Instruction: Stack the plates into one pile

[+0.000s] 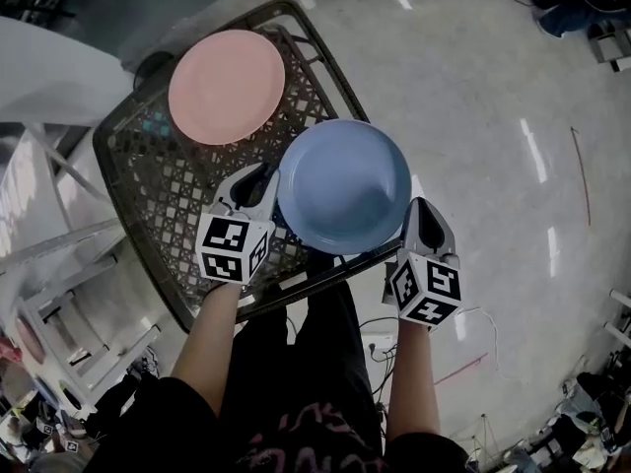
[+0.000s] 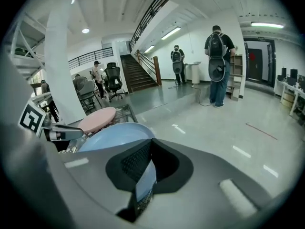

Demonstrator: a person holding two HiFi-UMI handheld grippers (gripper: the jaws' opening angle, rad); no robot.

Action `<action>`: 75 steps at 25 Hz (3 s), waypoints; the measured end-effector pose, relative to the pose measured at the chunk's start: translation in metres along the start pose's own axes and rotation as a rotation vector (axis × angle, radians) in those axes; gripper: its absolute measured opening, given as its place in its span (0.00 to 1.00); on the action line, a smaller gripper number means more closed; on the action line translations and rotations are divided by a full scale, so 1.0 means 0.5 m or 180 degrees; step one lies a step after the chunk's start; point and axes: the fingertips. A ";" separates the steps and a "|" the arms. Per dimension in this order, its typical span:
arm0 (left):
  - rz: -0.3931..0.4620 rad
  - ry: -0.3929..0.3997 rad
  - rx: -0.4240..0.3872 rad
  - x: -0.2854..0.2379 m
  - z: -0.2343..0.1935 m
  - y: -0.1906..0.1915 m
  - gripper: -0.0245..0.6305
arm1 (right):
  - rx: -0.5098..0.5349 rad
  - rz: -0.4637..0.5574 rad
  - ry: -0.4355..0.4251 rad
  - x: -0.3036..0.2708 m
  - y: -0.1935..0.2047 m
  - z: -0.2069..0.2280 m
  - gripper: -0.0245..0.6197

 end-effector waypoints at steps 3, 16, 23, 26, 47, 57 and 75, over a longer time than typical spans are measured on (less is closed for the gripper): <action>0.0060 -0.0086 0.0071 0.026 -0.030 0.001 0.11 | 0.0169 0.0027 -0.0205 -0.014 -0.024 -0.058 0.05; 0.0212 -0.0609 0.0526 0.181 -0.212 0.079 0.03 | 0.0756 -0.0021 -0.0868 -0.069 -0.062 -0.326 0.05; 0.0264 -0.0691 0.0654 0.193 -0.246 0.079 0.03 | 0.0928 -0.0039 -0.0970 -0.095 -0.090 -0.369 0.05; 0.0272 -0.0710 0.0666 0.182 -0.251 0.072 0.03 | 0.0974 -0.0031 -0.1031 -0.107 -0.106 -0.379 0.05; 0.0404 -0.0953 0.0728 0.087 -0.425 -0.066 0.03 | 0.1131 -0.0127 -0.1143 -0.308 -0.257 -0.427 0.05; 0.0288 -0.1032 0.0881 0.030 -0.515 -0.074 0.10 | 0.1185 -0.0273 -0.1108 -0.417 -0.290 -0.447 0.06; 0.0009 -0.0924 0.1053 -0.049 -0.553 -0.033 0.25 | 0.1257 -0.0548 -0.1088 -0.501 -0.282 -0.474 0.20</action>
Point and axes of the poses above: the fingertips, and each gripper's own axes: x backward along the fingers, z to its right, y out of its underside, and after that the axes turned 11 degrees about -z, right-handed
